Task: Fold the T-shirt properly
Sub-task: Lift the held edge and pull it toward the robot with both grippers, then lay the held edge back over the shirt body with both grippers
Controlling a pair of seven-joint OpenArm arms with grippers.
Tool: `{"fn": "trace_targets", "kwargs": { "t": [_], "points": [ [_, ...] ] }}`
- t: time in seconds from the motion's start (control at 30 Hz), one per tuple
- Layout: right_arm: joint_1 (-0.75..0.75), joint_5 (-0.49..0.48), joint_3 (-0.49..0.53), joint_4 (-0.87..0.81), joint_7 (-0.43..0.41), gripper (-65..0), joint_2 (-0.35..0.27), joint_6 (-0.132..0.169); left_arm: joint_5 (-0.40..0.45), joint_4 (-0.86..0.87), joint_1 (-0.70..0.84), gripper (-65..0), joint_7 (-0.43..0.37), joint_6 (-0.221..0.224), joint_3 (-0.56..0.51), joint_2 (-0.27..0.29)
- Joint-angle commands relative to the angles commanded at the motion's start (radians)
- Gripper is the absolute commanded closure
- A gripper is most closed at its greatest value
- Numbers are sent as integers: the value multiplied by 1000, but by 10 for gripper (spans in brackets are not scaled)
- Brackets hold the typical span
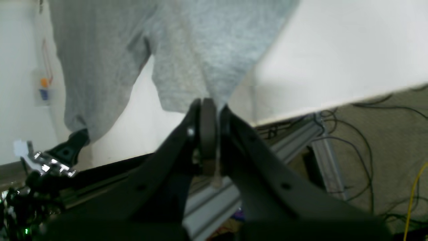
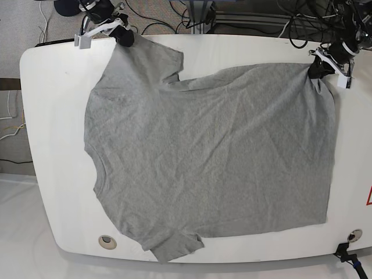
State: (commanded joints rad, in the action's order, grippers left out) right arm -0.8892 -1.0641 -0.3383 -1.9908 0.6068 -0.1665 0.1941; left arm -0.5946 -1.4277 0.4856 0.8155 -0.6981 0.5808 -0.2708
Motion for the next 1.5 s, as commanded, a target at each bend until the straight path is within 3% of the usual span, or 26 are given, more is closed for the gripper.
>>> {"fn": "trace_targets", "kwargs": {
  "t": [0.23,0.43,0.73,0.93,1.1,1.5],
  "points": [
    [-21,-2,-15,-29,0,0,-34,2,2,-120,92,0,0,0,0,8],
    [58,-2,-14,-29,0,0,-75,2,-2,-227,86,0,0,0,3,9],
    [195,-8,-9,-26,6,0,-126,2,-5,-267,-52,0,-2,0,5,49],
    [272,-8,-9,-23,8,0,-144,2,-81,-267,-101,0,2,0,38,80],
    [404,-8,-11,-21,133,0,-144,2,-117,-267,-112,0,2,0,38,80],
    [606,-3,-9,72,157,0,-146,2,-115,-267,-249,0,2,0,40,75]
  ]
}}
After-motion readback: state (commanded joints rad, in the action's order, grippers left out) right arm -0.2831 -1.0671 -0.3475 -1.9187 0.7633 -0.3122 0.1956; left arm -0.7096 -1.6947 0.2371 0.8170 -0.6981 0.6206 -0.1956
